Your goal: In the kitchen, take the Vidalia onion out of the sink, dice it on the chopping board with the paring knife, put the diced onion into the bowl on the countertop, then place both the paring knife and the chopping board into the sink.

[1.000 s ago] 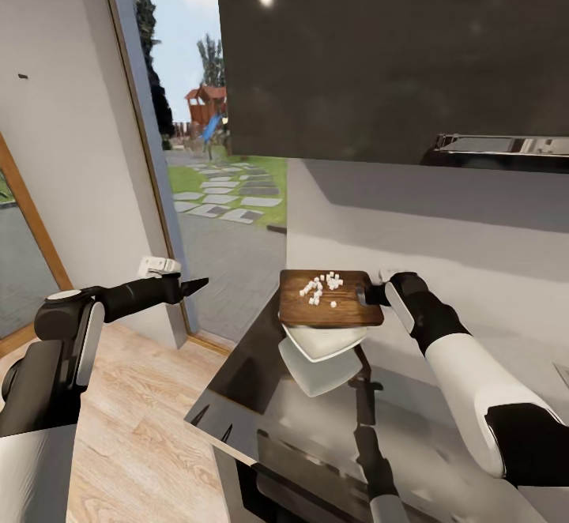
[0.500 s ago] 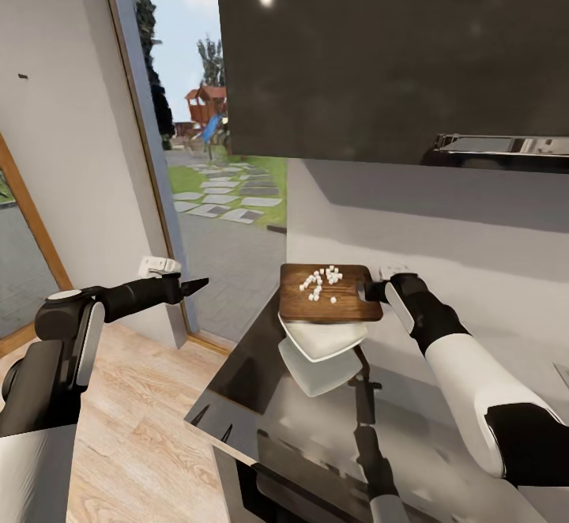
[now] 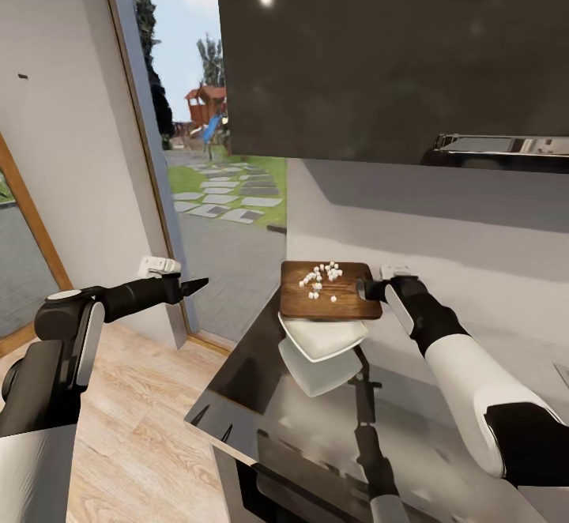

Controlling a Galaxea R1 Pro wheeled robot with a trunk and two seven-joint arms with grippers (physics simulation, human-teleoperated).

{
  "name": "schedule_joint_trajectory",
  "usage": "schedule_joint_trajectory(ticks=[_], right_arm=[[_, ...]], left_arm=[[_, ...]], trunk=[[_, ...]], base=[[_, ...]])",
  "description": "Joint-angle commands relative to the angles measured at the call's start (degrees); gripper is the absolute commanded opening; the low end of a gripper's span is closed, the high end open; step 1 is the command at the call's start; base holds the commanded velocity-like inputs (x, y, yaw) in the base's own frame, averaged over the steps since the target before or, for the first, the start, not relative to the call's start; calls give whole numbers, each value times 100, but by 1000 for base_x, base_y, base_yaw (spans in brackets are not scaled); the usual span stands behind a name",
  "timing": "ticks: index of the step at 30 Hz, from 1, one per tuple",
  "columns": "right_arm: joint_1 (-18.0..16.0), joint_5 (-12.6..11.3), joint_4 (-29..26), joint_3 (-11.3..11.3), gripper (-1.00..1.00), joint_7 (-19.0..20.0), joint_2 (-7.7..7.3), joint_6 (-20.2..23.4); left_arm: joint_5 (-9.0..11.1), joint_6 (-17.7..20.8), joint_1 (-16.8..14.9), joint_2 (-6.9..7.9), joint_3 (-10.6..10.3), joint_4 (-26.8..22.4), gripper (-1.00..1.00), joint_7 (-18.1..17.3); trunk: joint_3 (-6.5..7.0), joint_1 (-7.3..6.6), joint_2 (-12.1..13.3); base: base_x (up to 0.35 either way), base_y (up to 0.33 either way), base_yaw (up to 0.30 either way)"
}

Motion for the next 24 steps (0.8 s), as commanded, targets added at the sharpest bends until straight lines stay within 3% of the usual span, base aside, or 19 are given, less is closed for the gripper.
schedule_joint_trajectory(ticks=[1,15,24], right_arm=[[-5,-68,6,41,-100,-45,-8,9],[-5,-68,79,41,-100,-37,-8,-75],[-2,-68,106,41,-100,-36,-9,-380]], left_arm=[[1,42,-6,-1,6,-3,100,-23],[1,42,-6,-1,7,-3,100,-23],[1,42,-6,1,9,-3,100,-23]], trunk=[[-8,1,-7],[-8,1,-7],[-8,1,-7]], base=[[0,0,0],[0,0,0],[0,0,0]])
